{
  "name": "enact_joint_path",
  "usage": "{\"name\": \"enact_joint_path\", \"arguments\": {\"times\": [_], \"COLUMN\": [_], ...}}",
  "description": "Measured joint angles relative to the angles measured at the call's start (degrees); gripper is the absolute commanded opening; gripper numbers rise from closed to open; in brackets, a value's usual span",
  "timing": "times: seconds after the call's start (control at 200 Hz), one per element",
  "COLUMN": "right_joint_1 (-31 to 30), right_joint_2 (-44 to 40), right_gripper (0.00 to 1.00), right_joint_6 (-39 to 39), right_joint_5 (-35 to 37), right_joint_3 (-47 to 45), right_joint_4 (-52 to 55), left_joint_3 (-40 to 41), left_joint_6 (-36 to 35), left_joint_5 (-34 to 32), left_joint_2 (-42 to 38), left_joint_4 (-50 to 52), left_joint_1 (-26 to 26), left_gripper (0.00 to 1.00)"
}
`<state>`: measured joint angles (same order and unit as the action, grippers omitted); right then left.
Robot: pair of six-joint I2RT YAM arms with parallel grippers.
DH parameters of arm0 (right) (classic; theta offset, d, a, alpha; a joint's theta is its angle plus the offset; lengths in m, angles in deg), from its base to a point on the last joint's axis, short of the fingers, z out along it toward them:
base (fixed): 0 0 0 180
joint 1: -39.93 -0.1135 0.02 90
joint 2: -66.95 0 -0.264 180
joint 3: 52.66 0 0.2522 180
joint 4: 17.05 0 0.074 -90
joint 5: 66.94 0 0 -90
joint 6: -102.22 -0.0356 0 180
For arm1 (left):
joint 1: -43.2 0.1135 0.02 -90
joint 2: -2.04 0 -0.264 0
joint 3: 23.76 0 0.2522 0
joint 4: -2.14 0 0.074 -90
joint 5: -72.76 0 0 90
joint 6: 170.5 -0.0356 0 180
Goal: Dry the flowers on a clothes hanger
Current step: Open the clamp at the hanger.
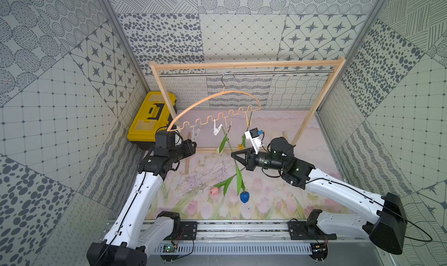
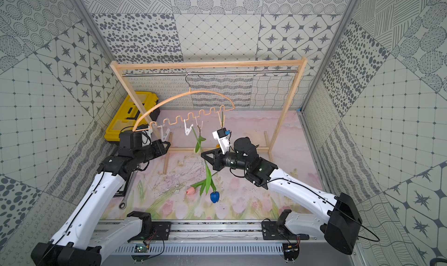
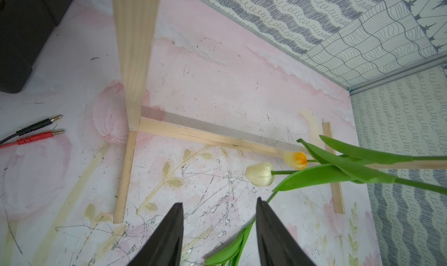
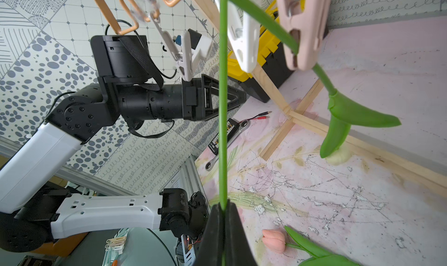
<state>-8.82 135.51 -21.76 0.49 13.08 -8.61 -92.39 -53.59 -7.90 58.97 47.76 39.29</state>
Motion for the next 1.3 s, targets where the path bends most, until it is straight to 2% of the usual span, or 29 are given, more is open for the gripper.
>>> {"name": "enact_joint_path", "arguments": {"times": [0.125,0.32,0.56,0.695,0.821,1.056,1.156,1.301], "right_joint_1": [1.9,5.1,9.3,10.1,10.3,10.3,10.3,10.3], "right_joint_2": [0.8,1.6,1.7,1.7,1.7,1.7,1.7,1.7], "right_gripper": [0.0,0.0,0.0,0.0,0.0,0.0,0.0,0.0], "right_joint_6": [-0.2,-1.0,-1.8,-1.9,-1.9,-2.6,-3.0,-3.3], "right_joint_5": [0.2,0.4,0.1,-0.2,-0.6,-3.2,-4.1,-4.5], "right_joint_3": [0.0,0.0,0.0,0.0,0.0,0.0,0.0,0.0], "right_joint_4": [-1.1,-1.8,-1.9,-1.9,-1.9,-3.2,-4.3,-5.3], "left_joint_3": [4.5,9.1,6.6,4.6,4.1,5.6,5.1,3.8], "left_joint_6": [1.6,5.2,5.9,4.9,4.0,4.7,6.6,10.9], "left_joint_5": [-1.3,-6.7,-11.9,-10.9,-4.4,14.4,22.3,32.2], "left_joint_2": [-3.1,-7.5,-7.1,-4.7,-3.0,0.0,3.1,7.8], "left_joint_4": [0.2,3.3,5.3,3.4,-2.1,-17.6,-24.3,-34.4], "left_joint_1": [0.1,0.2,0.3,1.0,1.6,1.9,2.0,2.1], "left_gripper": [0.52,0.57,0.63,0.61,0.6,0.67,0.72,0.71]}}
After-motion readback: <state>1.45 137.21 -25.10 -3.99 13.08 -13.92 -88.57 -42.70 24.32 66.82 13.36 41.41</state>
